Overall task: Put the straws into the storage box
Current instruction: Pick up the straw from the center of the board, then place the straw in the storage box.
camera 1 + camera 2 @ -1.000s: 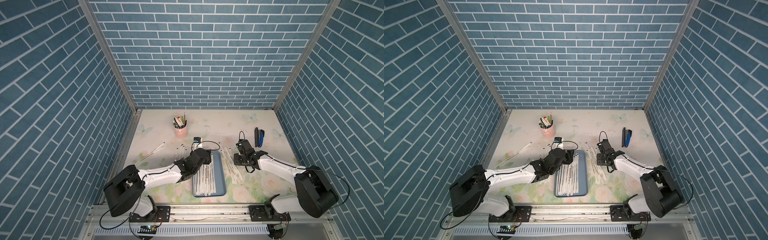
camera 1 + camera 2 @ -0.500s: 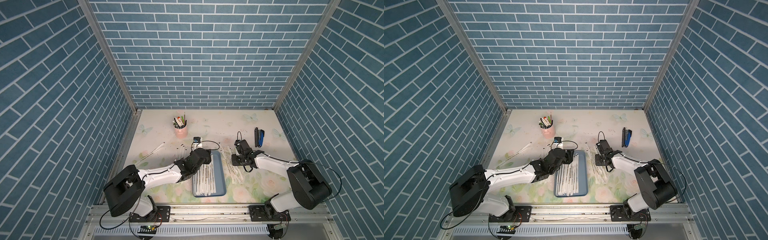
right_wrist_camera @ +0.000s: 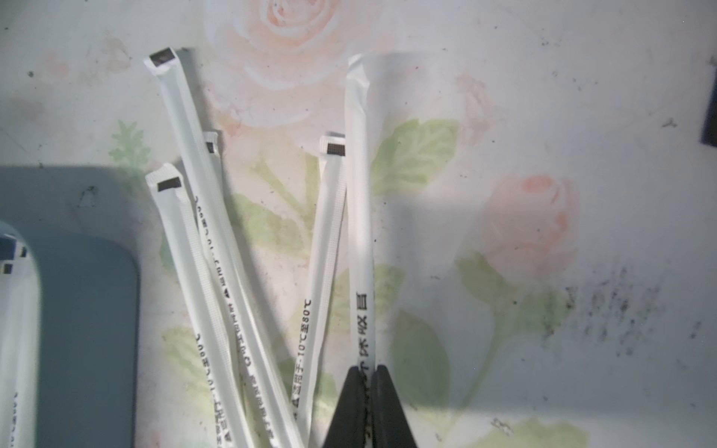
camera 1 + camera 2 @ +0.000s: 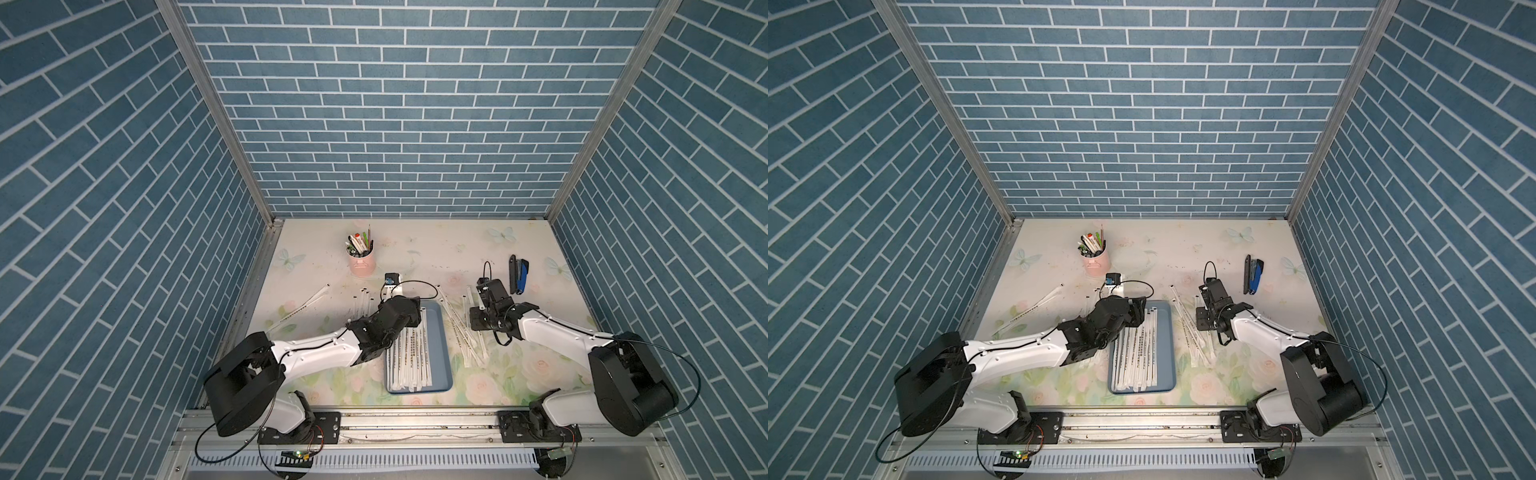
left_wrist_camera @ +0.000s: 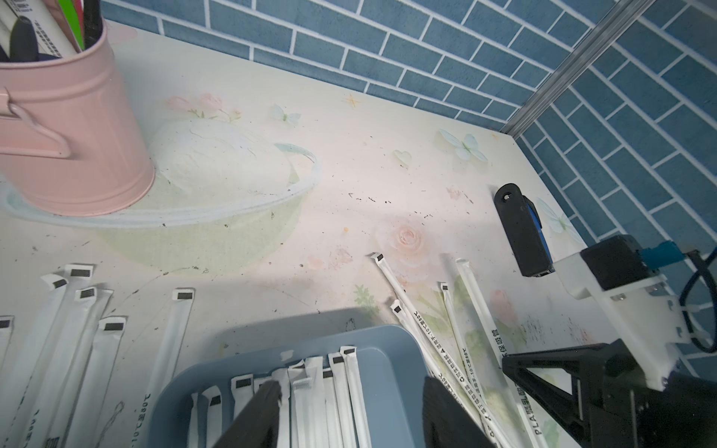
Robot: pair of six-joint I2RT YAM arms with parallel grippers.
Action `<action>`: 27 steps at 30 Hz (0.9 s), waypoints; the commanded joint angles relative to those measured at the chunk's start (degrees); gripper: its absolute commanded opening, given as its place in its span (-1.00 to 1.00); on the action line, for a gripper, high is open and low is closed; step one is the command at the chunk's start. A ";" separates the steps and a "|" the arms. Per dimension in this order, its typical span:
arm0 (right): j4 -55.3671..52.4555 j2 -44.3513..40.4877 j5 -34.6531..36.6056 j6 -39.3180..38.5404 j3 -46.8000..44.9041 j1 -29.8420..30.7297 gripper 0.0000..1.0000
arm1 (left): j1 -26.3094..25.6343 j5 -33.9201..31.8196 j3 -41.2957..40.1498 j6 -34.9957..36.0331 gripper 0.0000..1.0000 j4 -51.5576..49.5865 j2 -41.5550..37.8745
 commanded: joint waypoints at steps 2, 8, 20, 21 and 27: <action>-1.29 0.42 -1.11 -0.27 -0.22 -0.47 -0.84 | -0.20 -1.29 -0.85 -0.34 0.23 -0.81 -1.27; -4.39 -2.07 -2.65 1.41 2.47 -0.15 -0.85 | -0.08 -2.81 -1.68 -0.59 0.23 -2.35 -2.79; 4.58 -9.83 6.31 33.54 2.55 27.13 -0.88 | 6.13 -3.92 -6.75 -4.54 0.22 -12.47 -14.21; 6.16 -9.08 7.71 35.23 1.72 28.84 -0.89 | 6.38 -4.05 -6.92 -4.51 0.23 -13.35 -14.72; 14.04 -3.23 5.79 41.12 -4.22 32.77 -0.91 | 9.63 -1.66 -9.60 -4.58 0.23 -15.40 -18.86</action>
